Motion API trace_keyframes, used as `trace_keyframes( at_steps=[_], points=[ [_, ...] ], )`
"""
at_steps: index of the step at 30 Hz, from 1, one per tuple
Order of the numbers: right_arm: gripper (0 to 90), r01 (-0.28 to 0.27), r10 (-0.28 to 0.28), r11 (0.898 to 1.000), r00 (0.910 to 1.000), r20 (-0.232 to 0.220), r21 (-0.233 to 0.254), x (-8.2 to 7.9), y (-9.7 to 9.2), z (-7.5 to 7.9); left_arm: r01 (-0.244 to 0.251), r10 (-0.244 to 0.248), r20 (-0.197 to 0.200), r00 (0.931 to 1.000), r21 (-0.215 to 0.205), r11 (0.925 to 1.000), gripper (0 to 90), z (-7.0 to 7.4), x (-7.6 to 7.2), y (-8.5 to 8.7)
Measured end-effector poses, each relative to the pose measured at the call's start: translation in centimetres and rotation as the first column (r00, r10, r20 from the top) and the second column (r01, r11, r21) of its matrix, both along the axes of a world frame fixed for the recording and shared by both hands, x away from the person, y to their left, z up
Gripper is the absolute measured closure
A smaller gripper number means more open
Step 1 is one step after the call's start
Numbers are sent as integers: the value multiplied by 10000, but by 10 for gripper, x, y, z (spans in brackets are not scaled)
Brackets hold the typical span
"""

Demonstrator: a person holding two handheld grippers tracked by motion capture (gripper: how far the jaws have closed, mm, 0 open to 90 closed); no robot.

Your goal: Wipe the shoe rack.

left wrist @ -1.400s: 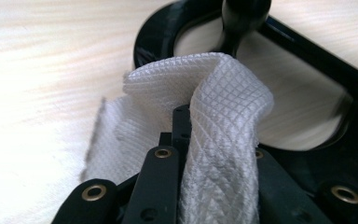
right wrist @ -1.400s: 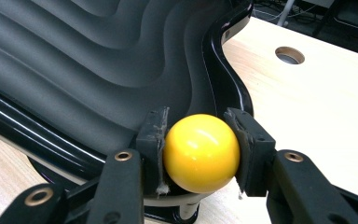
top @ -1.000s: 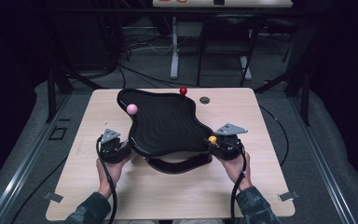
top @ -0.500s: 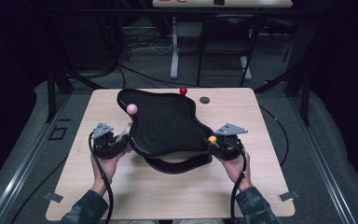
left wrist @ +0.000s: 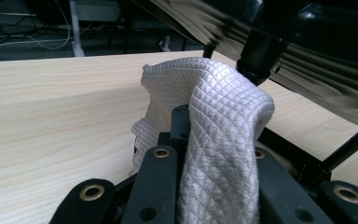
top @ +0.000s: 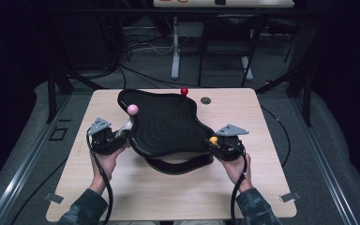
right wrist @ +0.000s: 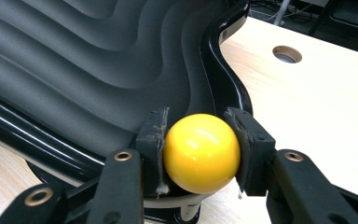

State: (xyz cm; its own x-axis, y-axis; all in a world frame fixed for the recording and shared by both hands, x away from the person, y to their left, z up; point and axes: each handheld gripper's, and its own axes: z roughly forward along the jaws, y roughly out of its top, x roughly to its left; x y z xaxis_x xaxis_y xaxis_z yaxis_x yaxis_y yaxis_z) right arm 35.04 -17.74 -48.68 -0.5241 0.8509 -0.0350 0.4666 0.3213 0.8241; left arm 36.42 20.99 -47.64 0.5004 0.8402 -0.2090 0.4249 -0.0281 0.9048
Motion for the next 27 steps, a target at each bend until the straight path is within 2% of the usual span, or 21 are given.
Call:
trace_keyframes(
  at_steps=[16, 22, 27],
  points=[
    [598, 163, -163, 9999, 9999, 8, 18, -1, 3, 0, -124, 120, -258, 9996, -136, 9998, 830, -9, 19, -4],
    [598, 287, -287, 9996, 9996, 15, -40, -1, 5, 0, 31, -43, -336, 9994, -366, 9993, 838, -11, 22, -1],
    [598, 214, -214, 9998, 9998, 3, -1, -1, 5, 0, 79, -91, -358, 9993, -333, 9994, 838, -11, 21, 1]
  ],
)
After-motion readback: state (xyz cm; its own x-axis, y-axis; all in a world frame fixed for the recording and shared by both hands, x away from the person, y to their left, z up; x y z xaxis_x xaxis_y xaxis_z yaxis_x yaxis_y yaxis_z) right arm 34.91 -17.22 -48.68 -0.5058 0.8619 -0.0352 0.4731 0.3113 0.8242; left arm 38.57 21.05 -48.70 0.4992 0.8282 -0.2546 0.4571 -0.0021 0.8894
